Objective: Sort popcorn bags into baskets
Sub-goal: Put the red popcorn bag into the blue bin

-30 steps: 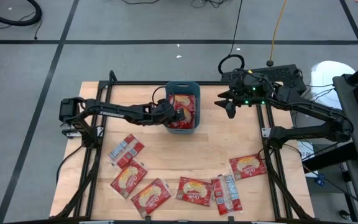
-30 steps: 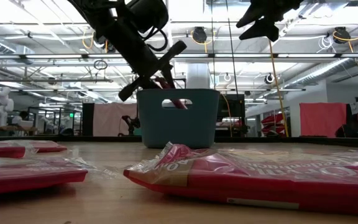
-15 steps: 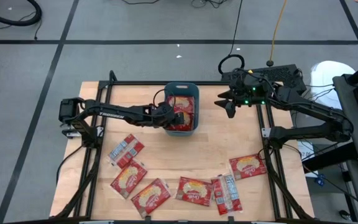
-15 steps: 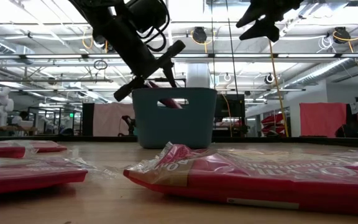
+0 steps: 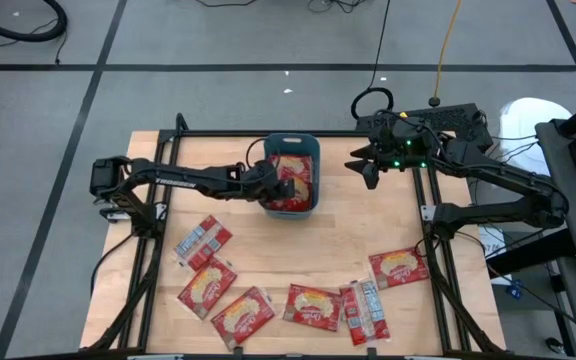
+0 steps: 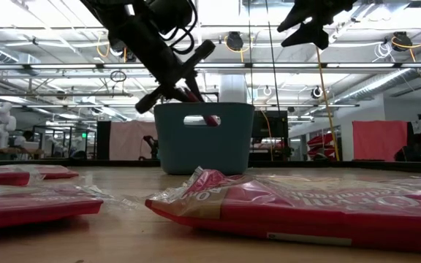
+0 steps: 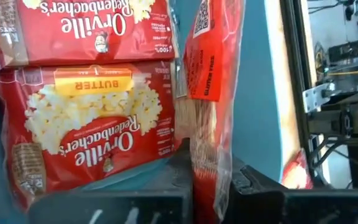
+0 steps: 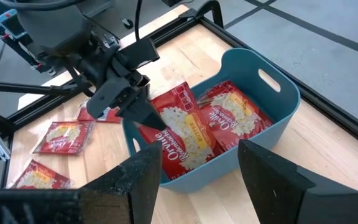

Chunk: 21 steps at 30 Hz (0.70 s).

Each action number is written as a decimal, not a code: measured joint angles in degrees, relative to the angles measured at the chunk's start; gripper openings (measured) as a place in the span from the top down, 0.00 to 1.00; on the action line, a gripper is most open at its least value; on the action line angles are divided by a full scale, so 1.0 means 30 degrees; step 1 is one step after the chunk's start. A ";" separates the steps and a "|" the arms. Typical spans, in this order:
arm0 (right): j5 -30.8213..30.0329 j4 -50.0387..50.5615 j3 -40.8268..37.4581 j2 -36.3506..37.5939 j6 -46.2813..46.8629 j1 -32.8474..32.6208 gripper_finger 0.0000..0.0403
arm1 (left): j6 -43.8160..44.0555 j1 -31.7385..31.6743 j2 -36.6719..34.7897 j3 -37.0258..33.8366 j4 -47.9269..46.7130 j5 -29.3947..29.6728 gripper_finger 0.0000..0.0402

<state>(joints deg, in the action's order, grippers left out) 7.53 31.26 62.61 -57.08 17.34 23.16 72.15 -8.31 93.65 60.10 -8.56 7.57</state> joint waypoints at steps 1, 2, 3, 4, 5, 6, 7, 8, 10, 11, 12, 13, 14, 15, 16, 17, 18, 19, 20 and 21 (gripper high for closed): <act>0.0000 0.0002 0.0000 0.0000 0.0000 0.0000 0.50 | 0.0125 -0.0030 -0.0029 0.0000 0.0043 0.0016 0.94; 0.0000 0.0002 0.0000 0.0004 0.0000 0.0000 0.50 | 0.0265 -0.0094 -0.0145 0.0000 0.0028 0.0045 0.92; 0.0000 0.0002 0.0000 0.0000 0.0000 0.0000 0.50 | 0.0460 -0.0132 -0.0227 0.0000 0.0046 0.0150 0.91; 0.0000 0.0006 -0.0003 0.0004 0.0000 0.0000 0.50 | 0.0696 -0.0132 -0.0283 0.0000 0.0171 0.0372 0.90; 0.0000 0.0010 -0.0007 0.0007 0.0000 0.0000 0.50 | 0.0896 -0.0132 -0.0354 0.0007 0.0225 0.0570 0.90; 0.0000 0.0038 0.0000 0.0007 0.0000 0.0000 0.50 | 0.1098 -0.0132 -0.0506 0.0001 0.0080 0.0731 0.90; 0.0007 0.0073 -0.0006 0.0007 0.0000 0.0000 0.50 | 0.1196 -0.0132 -0.0612 -0.0006 0.0013 0.0989 0.91; 0.0007 0.0087 -0.0005 0.0005 -0.0003 0.0000 0.50 | 0.1381 -0.0130 -0.0671 -0.0007 0.0228 0.1296 0.92; 0.0002 0.0082 -0.0007 0.0007 -0.0011 0.0000 0.50 | 0.1764 -0.0033 -0.0699 0.0036 0.0518 0.1592 0.94; 0.0002 0.0082 -0.0007 0.0007 -0.0015 -0.0005 0.50 | 0.1899 0.0032 -0.0697 0.0028 0.0396 0.1691 0.95; 0.0006 0.0082 -0.0002 0.0007 -0.0016 0.0000 0.50 | 0.2087 0.0137 -0.0626 0.0007 0.0313 0.1877 0.95; 0.0000 0.0089 -0.0007 0.0007 -0.0059 0.0000 0.50 | 0.2275 0.0273 -0.0413 0.0007 0.0363 0.2083 0.95; 0.0000 0.0082 -0.0007 0.0007 -0.0087 0.0000 0.50 | 0.2447 0.0349 -0.0237 0.0007 0.0410 0.2148 0.94; 0.0000 0.0082 -0.0007 0.0007 -0.0129 0.0000 0.50 | 0.2525 0.0421 -0.0135 0.0005 0.0176 0.2127 0.93; 0.0000 0.0082 -0.0007 0.0007 -0.0153 -0.0005 0.50 | 0.2583 0.0482 0.0010 -0.0015 -0.0029 0.2106 0.91; 0.0000 0.0082 -0.0007 0.0007 -0.0153 0.0000 0.50 | 0.2663 0.0582 0.0118 -0.0014 0.0053 0.2113 0.88; 0.0000 0.0082 -0.0007 0.0007 -0.0153 0.0000 0.50 | 0.2750 0.0630 0.0170 -0.0007 0.0099 0.2099 0.85; 0.0000 0.0082 -0.0007 0.0007 -0.0153 -0.0002 0.50 | 0.2848 0.0705 0.0192 -0.0007 0.0006 0.2091 0.83; 0.0000 0.0082 -0.0007 0.0007 -0.0153 0.0000 0.50 | 0.2939 0.0752 0.0248 -0.0007 -0.0024 0.2091 0.80; 0.0000 0.0082 -0.0007 0.0007 -0.0153 0.0000 0.50 | 0.3004 0.0818 0.0274 -0.0001 -0.0025 0.2102 0.78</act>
<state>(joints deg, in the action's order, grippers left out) 7.53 31.51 62.59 -57.06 16.88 23.16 81.17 -5.86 94.47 60.09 -8.63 13.88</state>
